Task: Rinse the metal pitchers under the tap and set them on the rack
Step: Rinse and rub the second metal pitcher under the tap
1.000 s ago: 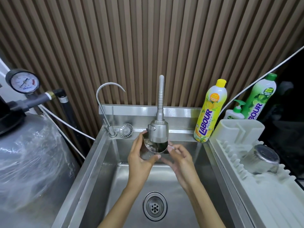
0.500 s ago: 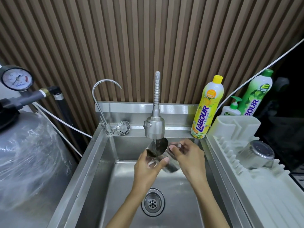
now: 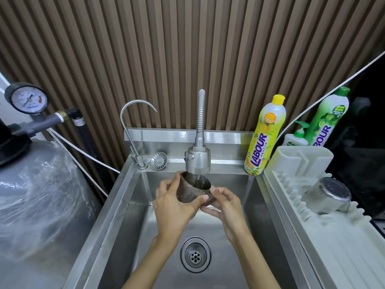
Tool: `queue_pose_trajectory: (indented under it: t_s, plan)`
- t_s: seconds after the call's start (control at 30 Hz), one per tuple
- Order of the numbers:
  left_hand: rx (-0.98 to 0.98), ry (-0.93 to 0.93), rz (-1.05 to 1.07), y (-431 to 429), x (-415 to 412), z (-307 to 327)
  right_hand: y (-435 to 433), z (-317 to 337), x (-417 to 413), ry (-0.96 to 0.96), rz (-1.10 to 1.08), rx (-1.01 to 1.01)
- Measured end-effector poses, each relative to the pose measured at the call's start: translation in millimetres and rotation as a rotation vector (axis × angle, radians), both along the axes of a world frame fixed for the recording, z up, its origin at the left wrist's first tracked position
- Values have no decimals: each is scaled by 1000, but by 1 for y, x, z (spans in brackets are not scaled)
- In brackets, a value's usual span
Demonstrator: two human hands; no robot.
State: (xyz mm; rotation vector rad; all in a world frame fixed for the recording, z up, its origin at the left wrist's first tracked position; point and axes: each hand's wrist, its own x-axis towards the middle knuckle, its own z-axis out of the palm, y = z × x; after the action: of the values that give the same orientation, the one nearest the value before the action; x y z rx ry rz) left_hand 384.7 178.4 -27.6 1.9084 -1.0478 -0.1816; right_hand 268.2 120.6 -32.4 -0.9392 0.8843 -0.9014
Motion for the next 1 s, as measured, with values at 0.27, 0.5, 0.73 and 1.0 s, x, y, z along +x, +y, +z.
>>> queue_pose_trajectory:
  t_s: [0.27,0.5,0.73,1.0]
  plan:
    - [13,368,-177,-3,-10,-11,-2,29,-16,680,-264,-365]
    - [-311,658,-228,-23,-14,-14,-8,15,-3,122,-209,-270]
    - [-343,19,-7,-8,-12,-4,-9,-6,7,-228,15,43]
    - [-133,311,-27,0,-21,-9,1,26,-17,440,-168,-247]
